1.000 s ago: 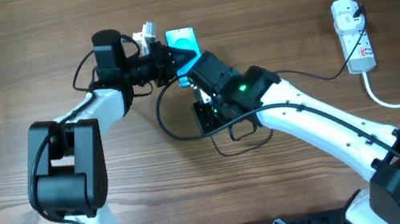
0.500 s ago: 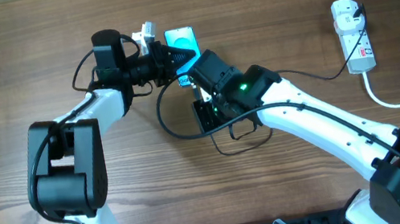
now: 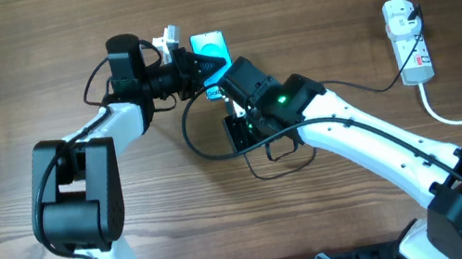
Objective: Plug charger to phone and switch on socket
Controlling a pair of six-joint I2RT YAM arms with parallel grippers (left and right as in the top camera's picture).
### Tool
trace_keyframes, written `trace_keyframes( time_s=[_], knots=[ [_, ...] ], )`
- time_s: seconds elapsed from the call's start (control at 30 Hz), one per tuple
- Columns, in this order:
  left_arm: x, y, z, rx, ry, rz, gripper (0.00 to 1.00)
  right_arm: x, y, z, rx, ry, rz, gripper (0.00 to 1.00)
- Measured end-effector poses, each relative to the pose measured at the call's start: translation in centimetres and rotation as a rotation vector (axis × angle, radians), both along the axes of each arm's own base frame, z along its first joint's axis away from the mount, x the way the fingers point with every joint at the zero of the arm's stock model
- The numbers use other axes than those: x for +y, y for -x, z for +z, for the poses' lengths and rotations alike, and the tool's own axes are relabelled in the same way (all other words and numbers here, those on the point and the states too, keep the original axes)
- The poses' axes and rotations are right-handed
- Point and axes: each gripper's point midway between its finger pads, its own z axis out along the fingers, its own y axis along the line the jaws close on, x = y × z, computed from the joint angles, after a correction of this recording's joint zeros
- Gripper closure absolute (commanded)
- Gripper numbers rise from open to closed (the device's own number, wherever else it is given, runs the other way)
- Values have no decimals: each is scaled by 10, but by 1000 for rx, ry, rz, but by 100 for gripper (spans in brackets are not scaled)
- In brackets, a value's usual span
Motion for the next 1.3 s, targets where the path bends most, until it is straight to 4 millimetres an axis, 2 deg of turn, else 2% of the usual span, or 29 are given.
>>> trace_keyframes(
  time_s=[1.3],
  knots=[
    [-2, 0, -1, -3, -7, 4, 96, -1, 0, 0, 2, 2, 0, 95]
  ],
)
